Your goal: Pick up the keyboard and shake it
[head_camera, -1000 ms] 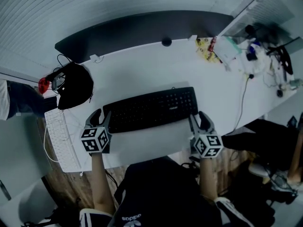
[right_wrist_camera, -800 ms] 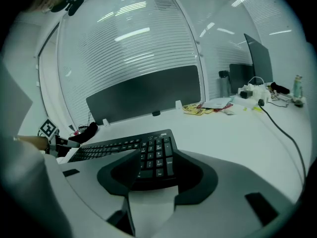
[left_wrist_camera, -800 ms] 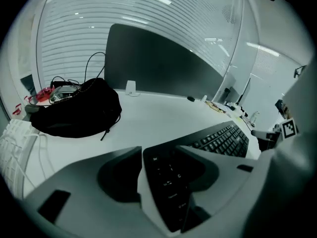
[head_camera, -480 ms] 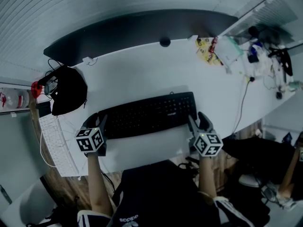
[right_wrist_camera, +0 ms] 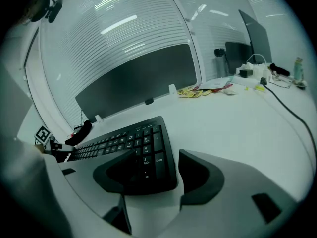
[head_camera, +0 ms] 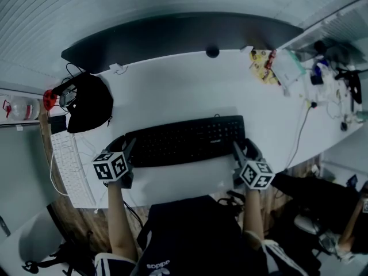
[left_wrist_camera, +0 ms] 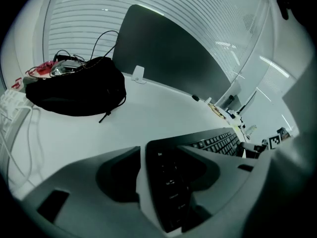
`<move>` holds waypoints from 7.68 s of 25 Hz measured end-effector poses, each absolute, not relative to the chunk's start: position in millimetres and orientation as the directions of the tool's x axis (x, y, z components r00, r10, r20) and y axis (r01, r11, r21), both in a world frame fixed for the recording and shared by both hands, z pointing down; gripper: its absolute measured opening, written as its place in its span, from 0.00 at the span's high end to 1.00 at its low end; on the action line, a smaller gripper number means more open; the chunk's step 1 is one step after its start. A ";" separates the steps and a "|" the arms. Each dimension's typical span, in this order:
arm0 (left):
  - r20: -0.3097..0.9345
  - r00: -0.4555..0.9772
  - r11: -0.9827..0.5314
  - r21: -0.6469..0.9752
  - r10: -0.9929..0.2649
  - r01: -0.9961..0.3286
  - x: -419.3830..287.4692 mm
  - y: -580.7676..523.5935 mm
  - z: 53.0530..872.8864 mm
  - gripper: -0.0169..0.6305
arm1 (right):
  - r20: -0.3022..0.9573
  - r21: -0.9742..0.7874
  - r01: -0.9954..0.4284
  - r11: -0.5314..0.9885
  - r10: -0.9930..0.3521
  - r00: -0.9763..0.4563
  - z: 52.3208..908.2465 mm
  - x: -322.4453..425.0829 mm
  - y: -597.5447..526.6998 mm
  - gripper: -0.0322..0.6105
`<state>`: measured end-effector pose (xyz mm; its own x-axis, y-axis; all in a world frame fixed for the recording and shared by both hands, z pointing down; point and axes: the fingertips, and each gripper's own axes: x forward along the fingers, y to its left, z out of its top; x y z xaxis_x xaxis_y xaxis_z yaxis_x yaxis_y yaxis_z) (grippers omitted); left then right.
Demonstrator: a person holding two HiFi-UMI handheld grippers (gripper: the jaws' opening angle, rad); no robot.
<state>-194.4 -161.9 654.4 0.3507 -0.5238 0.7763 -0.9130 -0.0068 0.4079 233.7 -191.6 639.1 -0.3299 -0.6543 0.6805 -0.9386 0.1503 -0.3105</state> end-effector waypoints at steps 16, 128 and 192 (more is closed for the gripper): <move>0.754 0.288 0.002 0.359 -0.591 -0.934 -198.3 -155.7 639.3 0.66 | 0.676 -0.349 -0.912 0.217 -0.616 -0.405 649.4 222.8 -188.6 0.56; 0.077 0.347 -0.355 -0.147 -0.935 -0.923 -177.3 -185.7 240.0 0.68 | 0.080 -0.489 -0.810 0.323 -0.908 -0.410 425.6 212.1 -164.3 0.59; 0.100 0.134 -0.073 0.465 -0.986 -0.882 -240.9 -94.4 402.6 0.69 | 0.085 -0.192 -0.808 0.557 -0.811 -0.579 325.4 176.2 -185.1 0.64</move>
